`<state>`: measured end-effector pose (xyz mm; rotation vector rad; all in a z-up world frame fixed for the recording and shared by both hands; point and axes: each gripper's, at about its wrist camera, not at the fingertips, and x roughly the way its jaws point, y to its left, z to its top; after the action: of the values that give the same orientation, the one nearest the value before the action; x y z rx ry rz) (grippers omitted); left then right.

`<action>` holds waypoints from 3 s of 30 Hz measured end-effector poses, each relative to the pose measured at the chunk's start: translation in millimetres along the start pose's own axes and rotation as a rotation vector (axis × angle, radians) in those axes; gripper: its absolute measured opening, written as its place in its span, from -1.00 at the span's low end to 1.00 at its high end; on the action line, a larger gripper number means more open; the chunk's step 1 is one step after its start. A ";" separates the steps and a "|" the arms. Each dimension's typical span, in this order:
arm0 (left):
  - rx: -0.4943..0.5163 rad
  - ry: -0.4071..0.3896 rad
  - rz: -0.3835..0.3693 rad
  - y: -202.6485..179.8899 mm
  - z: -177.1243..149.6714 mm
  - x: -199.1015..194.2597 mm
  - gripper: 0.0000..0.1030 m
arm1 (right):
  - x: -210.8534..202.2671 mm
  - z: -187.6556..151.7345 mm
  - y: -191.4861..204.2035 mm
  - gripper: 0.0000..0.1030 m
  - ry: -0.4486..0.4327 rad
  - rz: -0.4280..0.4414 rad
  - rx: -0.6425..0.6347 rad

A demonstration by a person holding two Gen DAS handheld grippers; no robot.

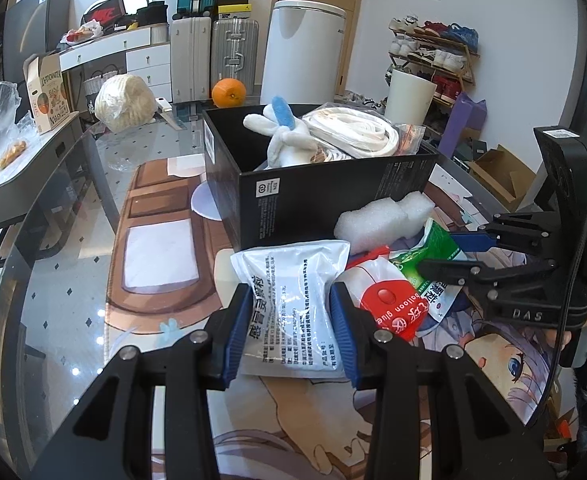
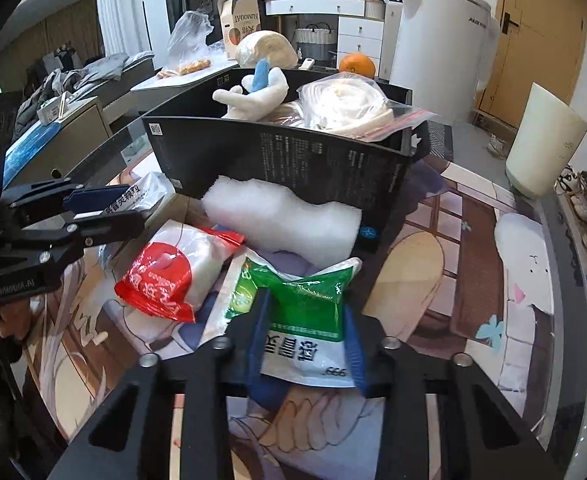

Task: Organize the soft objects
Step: 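Grasp the green sachet with the right gripper while the left grasps the white pouch, then lift the green sachet and white pouch over the black bin with both grippers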

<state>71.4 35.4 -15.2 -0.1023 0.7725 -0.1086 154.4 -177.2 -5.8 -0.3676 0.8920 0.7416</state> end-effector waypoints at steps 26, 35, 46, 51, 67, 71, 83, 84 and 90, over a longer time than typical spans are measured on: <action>-0.005 -0.131 0.004 -3.8 12.5 -30.0 -0.25 | -72.0 -10.7 -11.3 -0.77 -0.210 0.002 0.027; -0.003 -0.170 0.010 -6.3 25.4 -37.5 -0.25 | -91.4 3.0 -16.1 -0.79 -0.287 -0.013 0.035; 0.001 -0.207 0.017 -8.4 41.0 -39.0 -0.25 | -106.9 29.6 -12.3 -0.80 -0.375 -0.011 0.025; -0.018 -0.233 0.023 -3.6 51.6 -37.6 -0.25 | -100.8 48.2 -11.7 -0.80 -0.401 -0.023 0.019; -0.034 -0.234 0.040 3.2 80.7 -3.8 -0.25 | -61.3 87.7 -22.7 -0.80 -0.393 0.002 0.040; -0.036 -0.223 0.041 3.1 84.2 7.5 -0.25 | -44.3 98.3 -25.4 -0.84 -0.369 0.014 0.043; 0.002 -0.166 0.059 2.4 87.2 37.4 -0.27 | 0.7 102.4 -24.5 -0.87 -0.255 0.027 0.021; 0.003 -0.160 0.061 1.9 87.1 40.1 -0.27 | 2.3 102.0 -23.3 -0.86 -0.249 0.028 0.017; 0.036 -0.149 0.064 -3.2 84.1 40.4 -0.27 | 8.6 103.1 -20.3 -0.85 -0.217 0.027 -0.009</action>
<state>158.9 31.1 17.2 -0.0509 0.6246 -0.0531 231.0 -128.4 47.9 -0.2777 0.6903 0.7948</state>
